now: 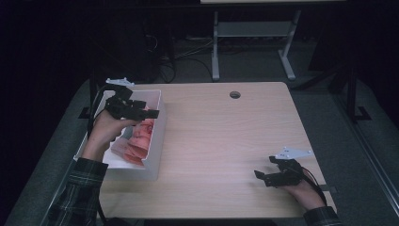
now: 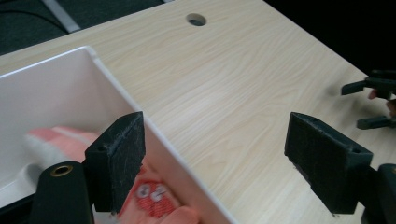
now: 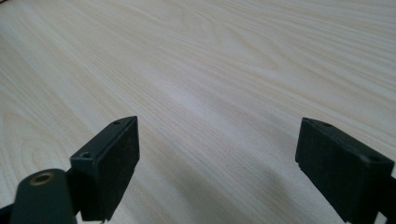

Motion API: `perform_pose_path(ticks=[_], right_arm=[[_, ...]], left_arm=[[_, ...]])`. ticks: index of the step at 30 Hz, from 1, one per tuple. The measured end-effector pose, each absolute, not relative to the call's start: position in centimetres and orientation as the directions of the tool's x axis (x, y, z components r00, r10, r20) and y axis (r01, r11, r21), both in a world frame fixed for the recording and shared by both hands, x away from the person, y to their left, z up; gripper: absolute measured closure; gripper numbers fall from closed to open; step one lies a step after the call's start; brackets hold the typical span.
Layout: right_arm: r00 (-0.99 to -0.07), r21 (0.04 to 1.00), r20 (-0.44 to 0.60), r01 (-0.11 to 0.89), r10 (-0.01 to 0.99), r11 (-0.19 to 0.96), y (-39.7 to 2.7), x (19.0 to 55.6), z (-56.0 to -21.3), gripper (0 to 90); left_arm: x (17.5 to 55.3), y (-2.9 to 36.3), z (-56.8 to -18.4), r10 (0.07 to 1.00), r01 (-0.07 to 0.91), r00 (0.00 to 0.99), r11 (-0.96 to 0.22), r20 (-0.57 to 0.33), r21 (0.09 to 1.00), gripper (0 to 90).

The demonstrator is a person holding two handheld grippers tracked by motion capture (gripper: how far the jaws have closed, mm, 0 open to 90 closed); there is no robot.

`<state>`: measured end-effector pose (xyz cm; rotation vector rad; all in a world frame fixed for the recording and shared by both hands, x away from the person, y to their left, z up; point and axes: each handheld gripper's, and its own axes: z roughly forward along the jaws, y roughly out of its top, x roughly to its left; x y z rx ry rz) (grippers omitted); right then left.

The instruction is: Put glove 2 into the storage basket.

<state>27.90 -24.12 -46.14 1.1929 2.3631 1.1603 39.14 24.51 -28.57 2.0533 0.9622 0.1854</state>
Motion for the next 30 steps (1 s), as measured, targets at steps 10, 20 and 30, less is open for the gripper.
perform_pose_path(ticks=[10,20,30], right_arm=[[-0.638,0.745,0.124,0.565,0.76,0.353,-23.9,27.9,-46.2,13.4],[-0.639,0.746,0.123,0.564,0.76,0.353,-24.0,27.8,-46.1,13.4],[-0.645,0.745,0.121,0.561,0.755,0.36,-23.9,27.9,-46.2,13.4]], left_arm=[[37.5,19.9,-28.9,0.634,0.522,0.75,-0.391,-0.19,0.758,16.5],[36.2,15.9,-30.7,0.584,0.494,0.791,-0.436,-0.182,0.752,14.1],[34.8,13.2,-33.0,0.543,0.467,0.822,-0.471,-0.171,0.749,14.2]])
